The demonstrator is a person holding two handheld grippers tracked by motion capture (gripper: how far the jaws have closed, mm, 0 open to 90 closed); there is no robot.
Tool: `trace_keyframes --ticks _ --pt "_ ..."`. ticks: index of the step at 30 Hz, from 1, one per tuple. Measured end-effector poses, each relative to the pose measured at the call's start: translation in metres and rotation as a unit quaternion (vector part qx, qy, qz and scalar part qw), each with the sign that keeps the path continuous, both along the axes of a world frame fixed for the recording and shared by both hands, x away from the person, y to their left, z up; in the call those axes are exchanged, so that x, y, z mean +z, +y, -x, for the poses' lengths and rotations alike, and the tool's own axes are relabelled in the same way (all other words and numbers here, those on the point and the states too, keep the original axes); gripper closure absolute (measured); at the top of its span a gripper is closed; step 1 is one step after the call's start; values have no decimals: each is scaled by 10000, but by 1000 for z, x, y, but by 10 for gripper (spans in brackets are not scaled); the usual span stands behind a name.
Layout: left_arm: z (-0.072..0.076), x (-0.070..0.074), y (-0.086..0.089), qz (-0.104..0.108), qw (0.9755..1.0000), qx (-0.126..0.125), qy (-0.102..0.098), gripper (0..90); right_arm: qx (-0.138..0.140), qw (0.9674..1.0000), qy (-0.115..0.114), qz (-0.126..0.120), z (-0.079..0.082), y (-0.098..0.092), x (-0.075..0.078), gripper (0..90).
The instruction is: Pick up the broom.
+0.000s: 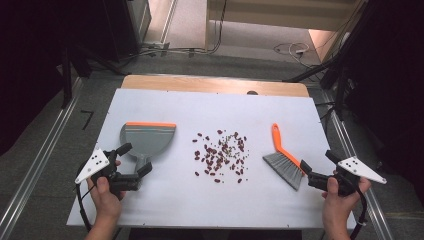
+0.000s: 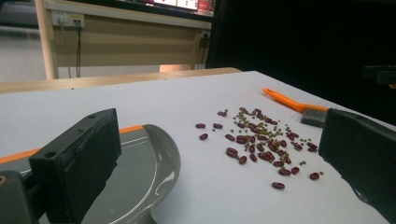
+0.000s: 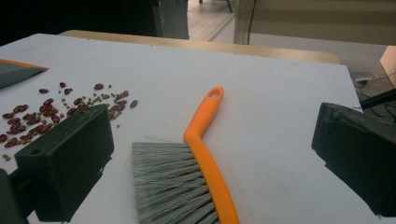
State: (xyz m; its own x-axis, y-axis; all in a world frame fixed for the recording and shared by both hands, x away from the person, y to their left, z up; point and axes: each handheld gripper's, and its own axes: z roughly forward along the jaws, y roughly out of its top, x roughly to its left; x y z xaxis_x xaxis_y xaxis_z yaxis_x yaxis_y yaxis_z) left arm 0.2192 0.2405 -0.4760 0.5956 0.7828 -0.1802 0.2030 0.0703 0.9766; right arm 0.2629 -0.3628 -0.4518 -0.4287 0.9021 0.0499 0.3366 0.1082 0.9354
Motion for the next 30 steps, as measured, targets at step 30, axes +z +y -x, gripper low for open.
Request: trace_keyframes --ticks 30 --pt "1 3 -11 -318 9995 -81 -6 0 179 9982 436 363 -28 41 29 0"
